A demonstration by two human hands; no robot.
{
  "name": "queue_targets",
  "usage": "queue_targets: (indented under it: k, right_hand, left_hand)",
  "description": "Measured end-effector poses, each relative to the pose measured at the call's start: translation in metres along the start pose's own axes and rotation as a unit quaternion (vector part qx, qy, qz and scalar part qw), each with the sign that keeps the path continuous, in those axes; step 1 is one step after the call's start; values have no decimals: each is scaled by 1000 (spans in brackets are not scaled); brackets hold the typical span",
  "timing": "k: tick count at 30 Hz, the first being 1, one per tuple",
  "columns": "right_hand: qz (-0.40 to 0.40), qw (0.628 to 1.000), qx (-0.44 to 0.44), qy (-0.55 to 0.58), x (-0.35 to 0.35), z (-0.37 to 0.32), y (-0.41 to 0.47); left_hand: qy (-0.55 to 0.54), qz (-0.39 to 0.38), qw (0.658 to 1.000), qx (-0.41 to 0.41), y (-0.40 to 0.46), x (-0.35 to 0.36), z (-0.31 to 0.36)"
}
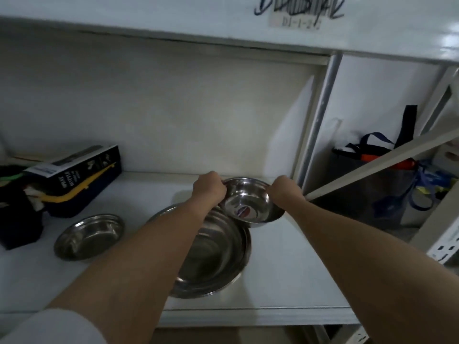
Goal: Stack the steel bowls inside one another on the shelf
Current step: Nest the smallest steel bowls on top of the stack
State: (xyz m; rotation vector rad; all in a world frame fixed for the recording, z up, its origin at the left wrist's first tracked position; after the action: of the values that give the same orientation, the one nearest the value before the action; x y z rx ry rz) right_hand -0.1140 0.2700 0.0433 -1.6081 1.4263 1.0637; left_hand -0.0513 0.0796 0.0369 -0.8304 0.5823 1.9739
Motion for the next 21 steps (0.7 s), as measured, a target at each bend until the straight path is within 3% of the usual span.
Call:
queue_targets:
  k: [8,13,21]
  right_hand:
    - [-61,990,-114,-50,54,-109,-46]
    - [-89,981,-135,-105,87,-119,-62]
    - [-95,973,-149,-148,102,-110,-55]
  left_hand:
    - [29,24,998,-58,-33,-88,-102]
    - [65,-2,995,-77,-39,-83,-138]
    - [107,-2,993,-48,-35,-67,-140]
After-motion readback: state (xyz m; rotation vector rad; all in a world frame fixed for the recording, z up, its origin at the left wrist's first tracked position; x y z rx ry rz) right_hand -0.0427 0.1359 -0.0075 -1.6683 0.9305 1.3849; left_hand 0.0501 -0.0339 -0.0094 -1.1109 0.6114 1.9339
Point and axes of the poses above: each hand's wrist, its own y-axis towards the middle knuckle, its own x-axis out of the palm, z = x × y, the point moved 7 cm from there along y, towards the middle knuckle, and after that the axes turned 8 degrees about -y, right-handed, at the moved point
